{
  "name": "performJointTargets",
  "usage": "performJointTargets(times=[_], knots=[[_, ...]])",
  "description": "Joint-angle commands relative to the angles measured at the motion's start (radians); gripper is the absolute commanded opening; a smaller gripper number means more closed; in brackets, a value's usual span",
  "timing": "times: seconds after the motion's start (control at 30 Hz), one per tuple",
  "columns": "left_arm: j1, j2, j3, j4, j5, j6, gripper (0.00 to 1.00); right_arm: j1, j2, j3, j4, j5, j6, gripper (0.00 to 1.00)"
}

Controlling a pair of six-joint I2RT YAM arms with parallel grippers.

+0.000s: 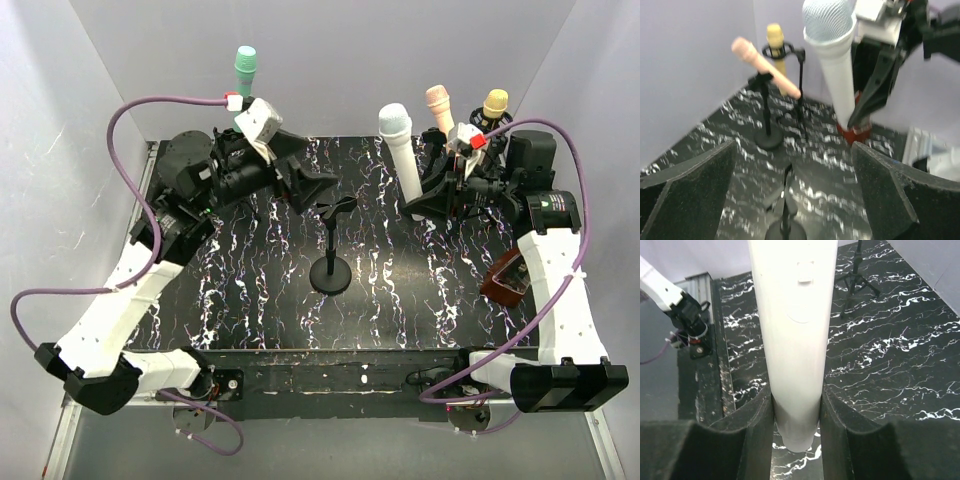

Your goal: Attach the microphones to the stand

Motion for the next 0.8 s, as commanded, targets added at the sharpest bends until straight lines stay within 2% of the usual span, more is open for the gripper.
performJointTargets(times=[0.0,0.1,0.17,0.63,0.77], knots=[[0.147,0.015,-0.021,-0.251,0.381,0.092,0.98,-0.001,0.003,0.030,-0.136,-0.003,-0.299,0.01],[0.221,0.032,-0.059,-0.218,0.501,0.090,0.98,0.002,0.009,0.017,-0.183,-0.015,-0.415,0.01],[0.242,0.035,-0.096,-0.158,0.533,0.074,0.98,0.004,0.014,0.008,-0.197,-0.030,-0.477,0.01],[0.250,0.017,-0.338,0.094,0.599,0.209,0.98,0.070,0.112,0.022,-0.188,0.043,-0.525,0.01],[0.250,-0.016,-0.452,0.250,0.604,0.248,0.98,0.090,0.157,0.054,-0.222,0.071,-0.546,0.01]])
